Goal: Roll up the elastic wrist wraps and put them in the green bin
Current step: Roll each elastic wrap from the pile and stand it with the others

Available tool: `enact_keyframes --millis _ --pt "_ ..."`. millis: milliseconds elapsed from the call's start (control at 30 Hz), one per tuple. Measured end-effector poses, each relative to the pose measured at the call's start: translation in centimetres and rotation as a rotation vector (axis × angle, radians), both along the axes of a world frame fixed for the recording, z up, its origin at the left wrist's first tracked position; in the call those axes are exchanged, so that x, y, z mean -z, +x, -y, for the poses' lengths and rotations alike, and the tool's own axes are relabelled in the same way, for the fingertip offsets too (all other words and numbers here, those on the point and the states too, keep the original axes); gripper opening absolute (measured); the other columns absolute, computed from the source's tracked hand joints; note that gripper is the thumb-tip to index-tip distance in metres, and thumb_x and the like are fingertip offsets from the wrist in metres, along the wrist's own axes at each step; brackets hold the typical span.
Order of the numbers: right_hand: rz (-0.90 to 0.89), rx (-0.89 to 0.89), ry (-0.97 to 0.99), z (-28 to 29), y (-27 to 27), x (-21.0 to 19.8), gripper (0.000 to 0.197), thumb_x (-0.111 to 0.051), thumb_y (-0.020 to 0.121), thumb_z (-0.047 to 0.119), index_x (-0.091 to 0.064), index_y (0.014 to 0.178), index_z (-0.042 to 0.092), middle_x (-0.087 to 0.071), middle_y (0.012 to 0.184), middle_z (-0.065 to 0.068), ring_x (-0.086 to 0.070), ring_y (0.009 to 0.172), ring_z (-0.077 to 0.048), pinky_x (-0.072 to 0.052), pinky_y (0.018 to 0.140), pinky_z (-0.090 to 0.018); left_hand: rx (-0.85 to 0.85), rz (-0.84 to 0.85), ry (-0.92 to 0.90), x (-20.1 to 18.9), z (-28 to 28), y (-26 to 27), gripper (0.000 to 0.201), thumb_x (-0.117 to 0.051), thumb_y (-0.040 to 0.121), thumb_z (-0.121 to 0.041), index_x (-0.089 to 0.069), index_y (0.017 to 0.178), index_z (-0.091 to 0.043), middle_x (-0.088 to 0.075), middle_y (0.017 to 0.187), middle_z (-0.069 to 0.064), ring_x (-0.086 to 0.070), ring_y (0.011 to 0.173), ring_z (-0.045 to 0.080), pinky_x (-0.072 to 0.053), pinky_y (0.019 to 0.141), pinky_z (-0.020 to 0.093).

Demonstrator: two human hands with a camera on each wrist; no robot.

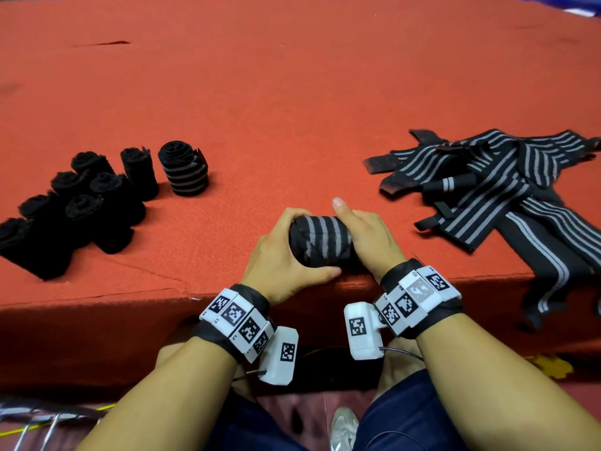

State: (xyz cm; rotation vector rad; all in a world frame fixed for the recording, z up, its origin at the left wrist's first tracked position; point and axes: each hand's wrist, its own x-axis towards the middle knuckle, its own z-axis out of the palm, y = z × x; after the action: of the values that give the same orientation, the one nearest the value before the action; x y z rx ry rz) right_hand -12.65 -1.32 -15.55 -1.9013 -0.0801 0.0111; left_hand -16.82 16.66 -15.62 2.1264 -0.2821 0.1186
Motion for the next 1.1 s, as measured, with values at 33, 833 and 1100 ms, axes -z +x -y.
enact_keyframes --millis 33,833,1100 --pt "0.01 -0.02 0.022 0.1 -0.2 0.0 0.063 -0.045 0.08 0.082 -0.043 0.063 0.021 -0.041 0.064 0.0 -0.04 0.063 -0.017 -0.035 0.066 -0.04 -0.013 -0.013 -0.026 0.0 0.0 0.1 0.073 -0.088 0.053 -0.056 -0.052 0.114 -0.039 -0.068 0.096 -0.015 -0.066 0.09 0.004 -0.055 0.082 0.038" --pt "0.012 -0.237 0.209 0.7 -2.0 0.5 0.045 -0.073 0.086 0.05 -0.068 0.116 0.016 -0.078 0.101 -0.002 -0.074 0.097 -0.017 -0.057 0.089 -0.038 -0.18 -0.096 -0.178 0.0 0.9 0.8 0.059 -0.055 0.071 -0.081 -0.062 0.064 -0.023 -0.062 0.056 -0.02 -0.055 0.053 -0.003 -0.044 0.057 0.025" --pt "0.062 -0.17 0.047 0.3 -2.0 0.0 0.089 -0.054 0.072 0.084 -0.066 0.082 -0.004 -0.05 0.057 0.001 -0.044 0.052 -0.011 -0.034 0.055 -0.034 -0.013 -0.06 -0.319 0.1 0.1 0.8 0.07 -0.077 0.062 -0.059 -0.055 0.123 -0.033 -0.068 0.113 -0.013 -0.066 0.1 0.002 -0.053 0.088 0.02"
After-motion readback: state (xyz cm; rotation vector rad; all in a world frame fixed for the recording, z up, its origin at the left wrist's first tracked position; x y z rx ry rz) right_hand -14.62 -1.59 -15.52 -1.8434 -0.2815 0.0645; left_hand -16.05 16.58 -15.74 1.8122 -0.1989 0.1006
